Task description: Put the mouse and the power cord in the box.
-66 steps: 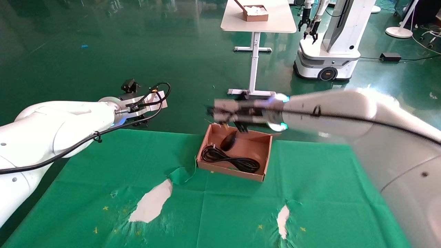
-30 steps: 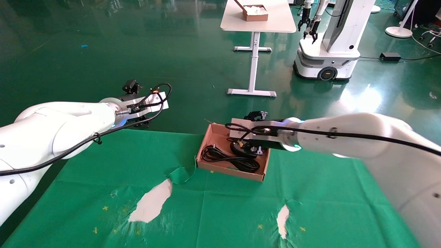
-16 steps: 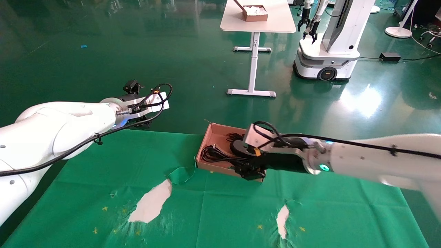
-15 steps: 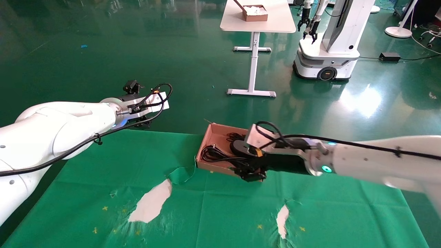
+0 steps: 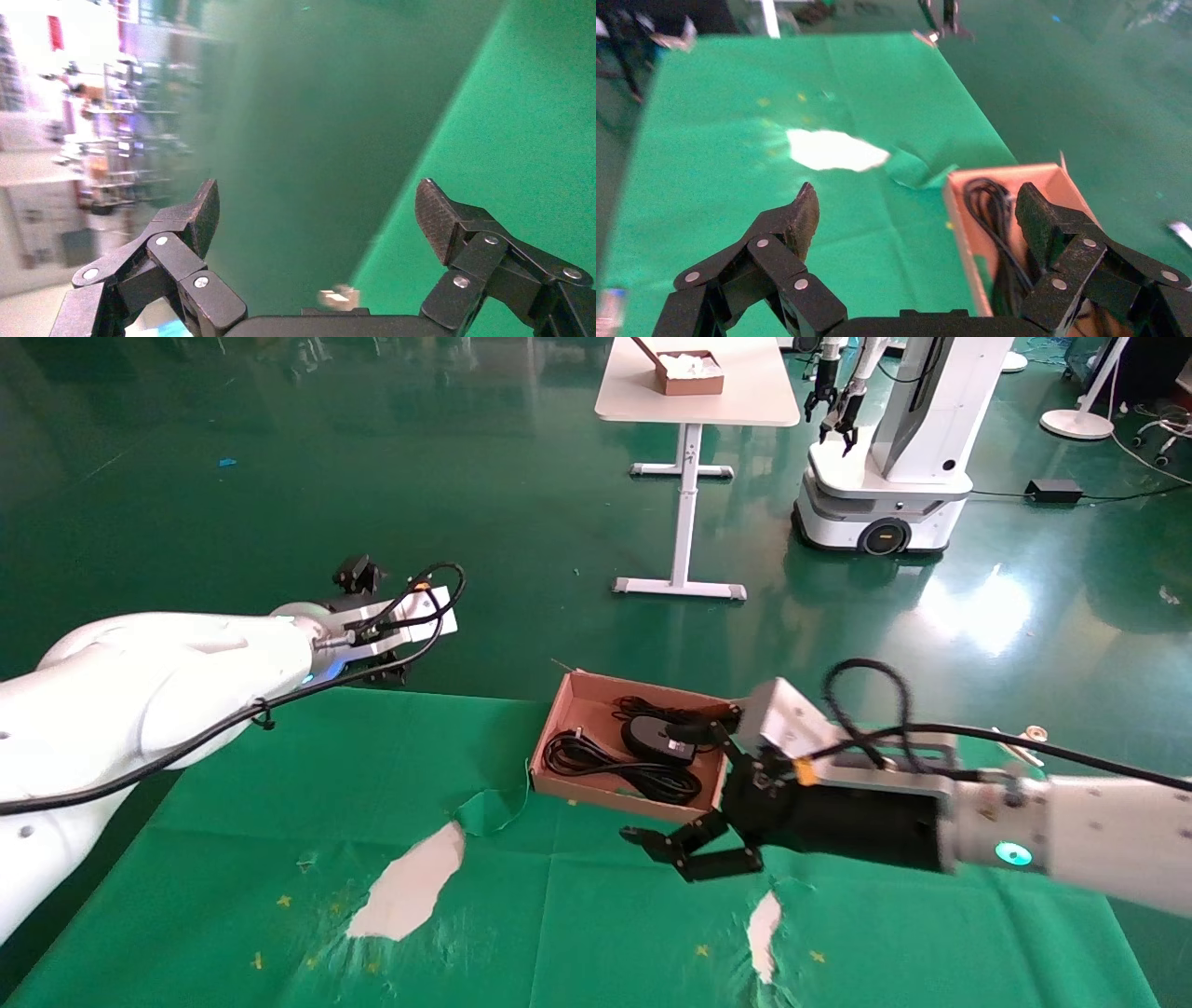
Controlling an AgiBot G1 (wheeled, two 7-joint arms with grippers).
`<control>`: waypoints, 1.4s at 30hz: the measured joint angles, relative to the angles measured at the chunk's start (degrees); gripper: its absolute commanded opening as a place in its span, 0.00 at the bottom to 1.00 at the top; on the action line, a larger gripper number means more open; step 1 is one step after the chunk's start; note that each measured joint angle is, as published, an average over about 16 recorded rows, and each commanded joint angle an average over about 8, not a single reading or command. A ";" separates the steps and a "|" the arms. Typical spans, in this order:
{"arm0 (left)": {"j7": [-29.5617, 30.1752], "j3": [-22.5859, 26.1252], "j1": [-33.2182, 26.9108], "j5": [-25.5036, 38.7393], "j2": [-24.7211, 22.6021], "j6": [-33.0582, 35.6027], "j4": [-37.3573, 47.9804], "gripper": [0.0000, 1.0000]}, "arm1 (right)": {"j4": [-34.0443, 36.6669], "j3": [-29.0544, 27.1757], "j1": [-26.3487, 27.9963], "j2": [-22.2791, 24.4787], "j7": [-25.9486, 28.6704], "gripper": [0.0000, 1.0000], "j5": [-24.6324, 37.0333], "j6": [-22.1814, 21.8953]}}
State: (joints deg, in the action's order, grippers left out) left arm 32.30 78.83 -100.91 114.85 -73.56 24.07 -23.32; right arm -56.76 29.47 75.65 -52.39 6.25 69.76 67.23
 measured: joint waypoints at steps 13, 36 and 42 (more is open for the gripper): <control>-4.59 -13.41 8.41 -15.58 8.22 13.15 -10.72 1.00 | -9.17 -7.34 -7.68 9.47 2.46 1.00 -15.22 10.07; -13.32 -38.84 24.33 -45.13 23.82 38.10 -31.07 1.00 | -16.76 -13.39 -14.04 17.38 4.46 1.00 -27.93 18.47; -15.61 -45.50 28.50 -52.87 27.91 44.63 -36.40 1.00 | -16.75 -13.36 -14.04 17.39 4.44 1.00 -27.95 18.47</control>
State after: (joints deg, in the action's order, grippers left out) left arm 16.70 33.34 -72.41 61.98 -45.65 68.70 -59.72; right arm -73.52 16.11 61.61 -35.00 10.69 41.81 85.70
